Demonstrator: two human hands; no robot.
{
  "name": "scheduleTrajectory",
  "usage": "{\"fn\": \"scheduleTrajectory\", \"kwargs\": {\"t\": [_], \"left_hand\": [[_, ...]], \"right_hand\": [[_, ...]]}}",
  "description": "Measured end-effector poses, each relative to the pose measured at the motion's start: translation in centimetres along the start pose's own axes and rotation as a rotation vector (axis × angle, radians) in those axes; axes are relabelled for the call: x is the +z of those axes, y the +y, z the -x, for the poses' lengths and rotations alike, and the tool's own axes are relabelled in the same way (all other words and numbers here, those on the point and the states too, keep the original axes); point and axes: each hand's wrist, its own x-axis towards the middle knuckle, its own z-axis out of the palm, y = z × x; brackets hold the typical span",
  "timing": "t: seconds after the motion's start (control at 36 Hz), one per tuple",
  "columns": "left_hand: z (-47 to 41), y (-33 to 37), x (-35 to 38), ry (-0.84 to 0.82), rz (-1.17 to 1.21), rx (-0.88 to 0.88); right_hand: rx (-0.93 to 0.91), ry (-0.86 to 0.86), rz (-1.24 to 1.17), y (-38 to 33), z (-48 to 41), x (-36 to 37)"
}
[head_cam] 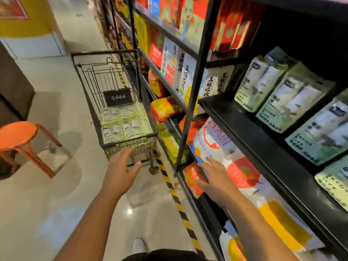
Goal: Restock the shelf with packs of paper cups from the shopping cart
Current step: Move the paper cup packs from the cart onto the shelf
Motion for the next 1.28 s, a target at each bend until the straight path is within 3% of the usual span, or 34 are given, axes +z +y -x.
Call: {"fn": "scheduleTrajectory", "kwargs": {"t": [0.42, 0.78, 1.28], "left_hand": [[-10.1, -10.4, -8.9, 0.074, 0.095, -0.162], [-17.0, -14.7, -11.1, 0.107, -0.049, -0.211], [-40.4, -16.7, -9.9, 0.128, -0.224, -0.317]], "right_hand": [[-0.026, -0.07, 0.105, -12.0, -14.9, 0.7], [-0.191, -0.177, 0.101, -18.8, -27.1, 3.1], [-0.408, -0.24, 0.13, -25.0, -56.6, -1.8]]}}
